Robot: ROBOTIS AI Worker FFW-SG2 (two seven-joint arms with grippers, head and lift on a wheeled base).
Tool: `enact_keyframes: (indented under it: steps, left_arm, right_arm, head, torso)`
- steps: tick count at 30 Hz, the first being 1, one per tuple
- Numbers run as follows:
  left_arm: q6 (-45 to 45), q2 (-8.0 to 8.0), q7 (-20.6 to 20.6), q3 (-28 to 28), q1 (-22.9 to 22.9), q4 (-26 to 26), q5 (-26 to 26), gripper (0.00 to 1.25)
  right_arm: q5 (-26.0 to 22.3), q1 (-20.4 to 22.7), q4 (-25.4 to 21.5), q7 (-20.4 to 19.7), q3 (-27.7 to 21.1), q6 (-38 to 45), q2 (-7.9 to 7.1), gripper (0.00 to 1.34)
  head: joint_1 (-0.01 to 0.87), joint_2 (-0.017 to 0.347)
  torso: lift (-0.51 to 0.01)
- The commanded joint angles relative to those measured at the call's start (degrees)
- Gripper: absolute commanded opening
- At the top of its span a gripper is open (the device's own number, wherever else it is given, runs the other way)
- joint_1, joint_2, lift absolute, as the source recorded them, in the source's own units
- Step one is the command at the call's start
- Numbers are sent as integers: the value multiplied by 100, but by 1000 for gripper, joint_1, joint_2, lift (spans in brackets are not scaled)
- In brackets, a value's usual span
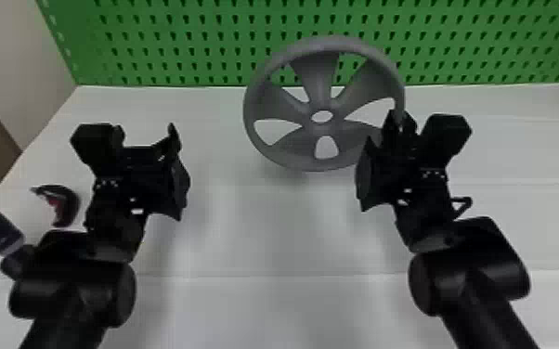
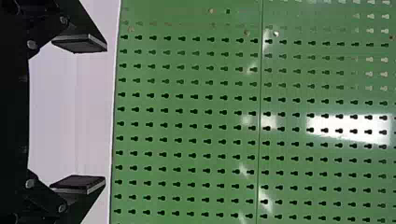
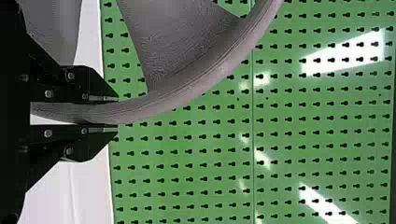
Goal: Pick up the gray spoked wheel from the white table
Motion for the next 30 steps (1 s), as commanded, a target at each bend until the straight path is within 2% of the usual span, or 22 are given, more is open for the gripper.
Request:
enact_keyframes:
  steps: [1, 30]
  left_arm:
    - [0, 0, 0, 0, 4, 0, -3, 983]
    - [0, 0, 0, 27, -5, -26, -73, 983]
  right_arm:
    - [4, -5, 0, -35, -4, 40, 11, 215]
    - [-102, -22, -18, -61, -4, 225, 28, 215]
  head:
    - [806, 44]
    - [806, 44]
  torso:
    - [-98]
    - [-98]
